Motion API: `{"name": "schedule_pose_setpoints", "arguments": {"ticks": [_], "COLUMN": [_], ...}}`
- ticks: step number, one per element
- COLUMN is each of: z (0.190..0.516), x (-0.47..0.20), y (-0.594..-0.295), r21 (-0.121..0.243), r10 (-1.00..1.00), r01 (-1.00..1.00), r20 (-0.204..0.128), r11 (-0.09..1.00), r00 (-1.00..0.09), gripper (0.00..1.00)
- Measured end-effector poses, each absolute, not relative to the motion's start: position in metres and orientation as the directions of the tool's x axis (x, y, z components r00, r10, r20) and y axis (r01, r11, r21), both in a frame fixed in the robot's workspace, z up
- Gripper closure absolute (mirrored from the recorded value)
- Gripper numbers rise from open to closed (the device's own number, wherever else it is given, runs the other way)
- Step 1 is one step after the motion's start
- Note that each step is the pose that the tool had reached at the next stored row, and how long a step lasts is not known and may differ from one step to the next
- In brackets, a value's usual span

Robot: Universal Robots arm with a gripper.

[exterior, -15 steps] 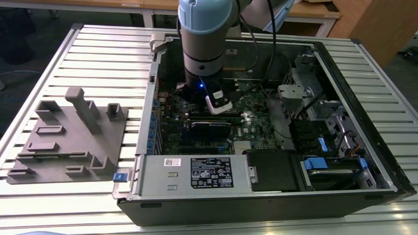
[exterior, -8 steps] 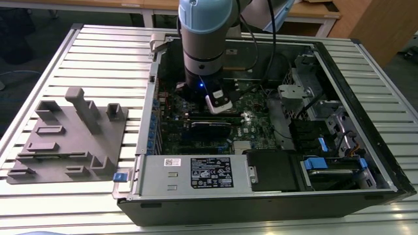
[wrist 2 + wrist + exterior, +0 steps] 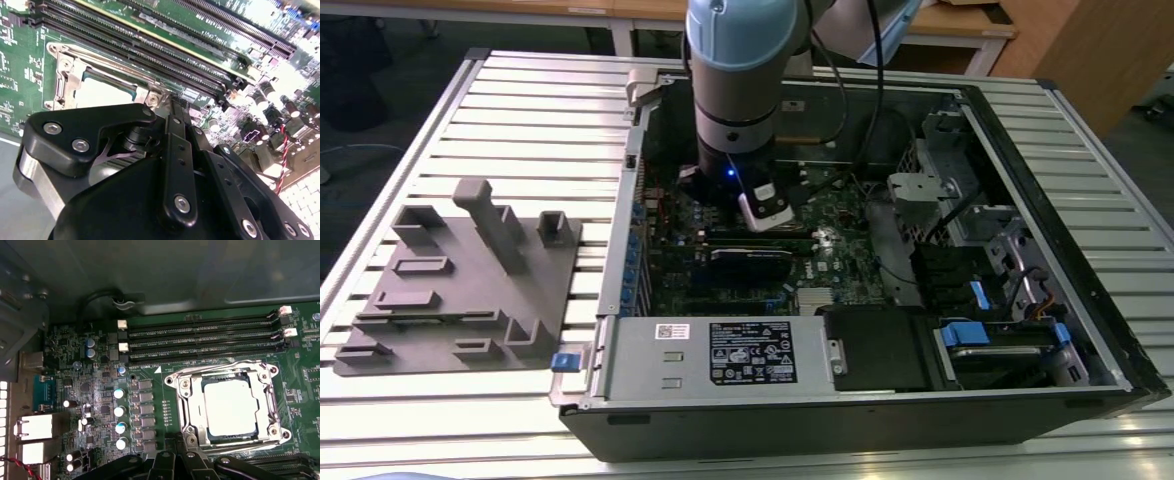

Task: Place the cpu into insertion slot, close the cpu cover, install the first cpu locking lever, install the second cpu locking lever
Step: 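Install the second cpu locking lever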

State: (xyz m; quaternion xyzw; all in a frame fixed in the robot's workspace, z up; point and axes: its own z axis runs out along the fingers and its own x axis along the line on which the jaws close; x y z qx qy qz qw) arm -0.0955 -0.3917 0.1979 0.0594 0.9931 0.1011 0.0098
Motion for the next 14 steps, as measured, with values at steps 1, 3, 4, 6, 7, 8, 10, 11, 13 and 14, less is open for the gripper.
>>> {"name": "schedule_pose_setpoints", "arguments": {"ticks": [1,3,4,6,7,8,10,11,13,14], "z": [0.1977,0.1967,0.1959,0.1942,0.1936,0.1932,0.1930,0.1929,0.1927,0.1927], "x": [-0.0955,-0.0955,-0.0955,-0.0955,-0.0956,-0.0956,-0.0955,-0.0956,-0.0956,-0.0955], "y": [-0.3917,-0.3917,-0.3917,-0.3917,-0.3918,-0.3918,-0.3920,-0.3922,-0.3925,-0.3926], "r21": [0.206,0.219,0.226,0.238,0.242,0.244,0.245,0.245,0.245,0.245], "r10": [0.120,0.120,0.120,0.120,0.120,0.120,0.120,0.120,0.120,0.120], "r01": [0.116,0.116,0.116,0.116,0.116,0.116,0.116,0.116,0.116,0.116], "r20": [-0.006,-0.005,-0.004,-0.002,-0.002,-0.002,-0.002,-0.002,-0.002,-0.003], "r11": [0.972,0.969,0.967,0.964,0.963,0.963,0.963,0.963,0.963,0.963], "r00": [-0.993,-0.993,-0.993,-0.993,-0.993,-0.993,-0.993,-0.993,-0.993,-0.993], "gripper": [0.89,0.89,0.89,0.89,0.89,0.89,0.89,0.89,0.89,0.89]}}
